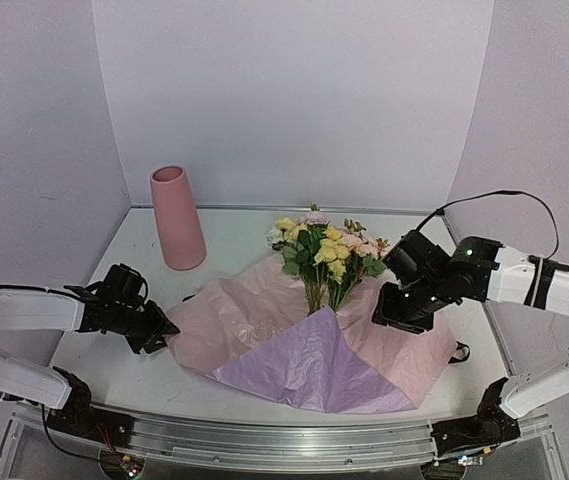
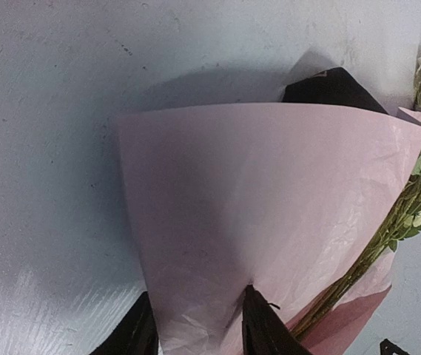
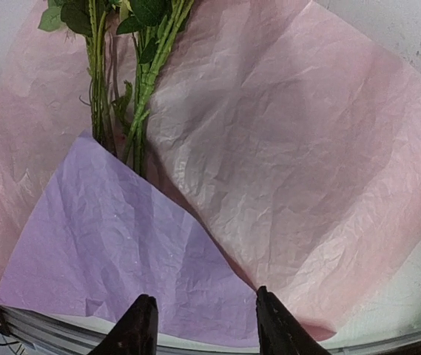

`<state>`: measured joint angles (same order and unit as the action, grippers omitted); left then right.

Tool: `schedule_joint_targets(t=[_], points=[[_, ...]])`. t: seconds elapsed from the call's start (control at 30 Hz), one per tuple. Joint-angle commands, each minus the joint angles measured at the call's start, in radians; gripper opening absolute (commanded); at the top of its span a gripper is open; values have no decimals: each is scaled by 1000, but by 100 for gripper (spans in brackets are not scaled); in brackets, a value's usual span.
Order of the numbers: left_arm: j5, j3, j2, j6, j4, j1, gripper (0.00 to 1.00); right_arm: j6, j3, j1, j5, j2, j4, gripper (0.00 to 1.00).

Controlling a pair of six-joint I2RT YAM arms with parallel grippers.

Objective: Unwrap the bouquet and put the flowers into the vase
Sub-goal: Unfold the wrapping paper at the center of the board.

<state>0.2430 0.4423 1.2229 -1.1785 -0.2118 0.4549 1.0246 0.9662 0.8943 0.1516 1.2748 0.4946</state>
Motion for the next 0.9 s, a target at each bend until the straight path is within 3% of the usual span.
schedule_joint_targets(t=[0.0,0.3,0.5,0.67,0.77,0.87], points=[[-27,12,24,3,37,-4,34,-76,-25,-88,-78,21,-57,43],[-76,12,23,28,3,-4,14,-143,-18,-178,-96,103,-92,40],[-117,28,3,61,-98,-8,0,-181,-8,-246,-104,157,-116,30],[-127,-8,-34,67,-127,-10,0,-207,8,-274,-109,210,-132,18],[-123,-14,-37,80,-130,-10,1,-210,4,-278,-120,232,-147,16],[-112,-4,-45,107,-132,-10,19,-213,-1,-277,-134,243,-154,15]])
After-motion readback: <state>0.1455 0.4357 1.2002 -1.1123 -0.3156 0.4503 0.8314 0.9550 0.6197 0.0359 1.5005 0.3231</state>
